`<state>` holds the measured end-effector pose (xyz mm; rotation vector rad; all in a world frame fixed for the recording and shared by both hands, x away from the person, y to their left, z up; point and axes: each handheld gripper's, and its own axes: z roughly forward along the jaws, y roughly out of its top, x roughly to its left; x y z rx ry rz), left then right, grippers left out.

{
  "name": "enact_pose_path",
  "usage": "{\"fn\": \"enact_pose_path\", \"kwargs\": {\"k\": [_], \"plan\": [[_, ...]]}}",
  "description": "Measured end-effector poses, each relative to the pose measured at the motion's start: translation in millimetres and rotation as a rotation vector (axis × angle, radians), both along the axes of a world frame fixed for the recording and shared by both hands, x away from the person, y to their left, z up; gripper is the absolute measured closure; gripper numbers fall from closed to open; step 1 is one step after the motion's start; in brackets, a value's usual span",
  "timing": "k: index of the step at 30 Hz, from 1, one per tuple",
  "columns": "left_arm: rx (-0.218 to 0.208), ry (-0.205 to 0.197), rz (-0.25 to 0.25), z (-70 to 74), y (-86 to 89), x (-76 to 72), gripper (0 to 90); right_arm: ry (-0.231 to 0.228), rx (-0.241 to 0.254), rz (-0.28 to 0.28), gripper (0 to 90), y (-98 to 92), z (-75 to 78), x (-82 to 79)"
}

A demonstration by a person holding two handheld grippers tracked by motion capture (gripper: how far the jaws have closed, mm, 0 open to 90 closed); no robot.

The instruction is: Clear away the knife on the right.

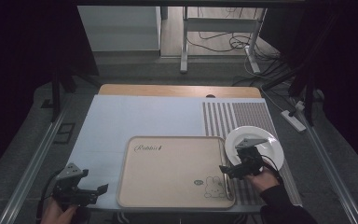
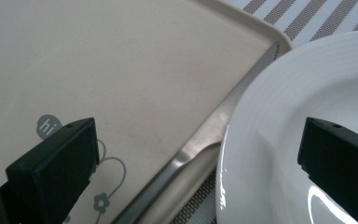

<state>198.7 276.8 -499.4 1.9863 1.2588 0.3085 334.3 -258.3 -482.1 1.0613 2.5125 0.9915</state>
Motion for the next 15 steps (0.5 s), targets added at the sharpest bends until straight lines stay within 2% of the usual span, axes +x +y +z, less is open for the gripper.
{"fn": "enact_pose_path", "kwargs": {"k": [10, 15], "plan": [[-0.028, 0.002, 0.004, -0.2, 2.8, 0.2, 2.3, -0.028, 0.013, -0.054, 0.0, -16.8, 2.8, -12.1], [-0.021, -0.005, 0.001, 0.1, 1.8, -0.6, 2.3, -0.042, 0.018, -0.08, 0.0, -25.1, 3.2, -16.8]]}}
